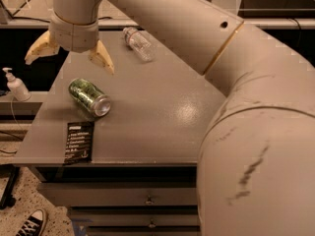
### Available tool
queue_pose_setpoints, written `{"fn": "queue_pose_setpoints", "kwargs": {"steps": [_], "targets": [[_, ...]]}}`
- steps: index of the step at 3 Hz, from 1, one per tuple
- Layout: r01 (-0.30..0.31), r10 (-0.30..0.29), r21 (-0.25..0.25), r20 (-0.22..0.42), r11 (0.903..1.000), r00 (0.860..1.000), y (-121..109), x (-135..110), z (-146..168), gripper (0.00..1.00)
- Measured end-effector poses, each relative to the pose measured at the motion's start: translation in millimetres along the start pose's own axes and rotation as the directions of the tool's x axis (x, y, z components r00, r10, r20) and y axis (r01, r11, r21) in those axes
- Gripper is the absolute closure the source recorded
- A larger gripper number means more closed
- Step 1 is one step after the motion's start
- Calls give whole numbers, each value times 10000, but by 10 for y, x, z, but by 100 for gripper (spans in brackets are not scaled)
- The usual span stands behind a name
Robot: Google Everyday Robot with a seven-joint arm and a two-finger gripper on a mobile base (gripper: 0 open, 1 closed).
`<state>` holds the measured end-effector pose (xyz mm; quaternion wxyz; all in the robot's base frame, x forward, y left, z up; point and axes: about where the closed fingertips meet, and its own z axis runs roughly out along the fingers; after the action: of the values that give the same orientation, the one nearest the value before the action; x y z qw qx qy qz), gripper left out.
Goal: Pick green can
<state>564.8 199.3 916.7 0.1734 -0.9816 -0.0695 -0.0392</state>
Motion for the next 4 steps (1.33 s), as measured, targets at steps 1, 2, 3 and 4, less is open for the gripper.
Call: {"fn": "queue_pose_setpoints", "kwargs": {"steps": [1,2,3,4], "targets": [[199,-199,-3,-33,9998,9998,-4,10,12,0],[1416,-1438,-564,-380,9883,9889,-105,-97,-7,0],[3274,-3432,-1699,-731,9295,9364,-188,-245,-21,0],[4623,-4901,-2470,-626,8516,8694,-156,-297,19,0]]}}
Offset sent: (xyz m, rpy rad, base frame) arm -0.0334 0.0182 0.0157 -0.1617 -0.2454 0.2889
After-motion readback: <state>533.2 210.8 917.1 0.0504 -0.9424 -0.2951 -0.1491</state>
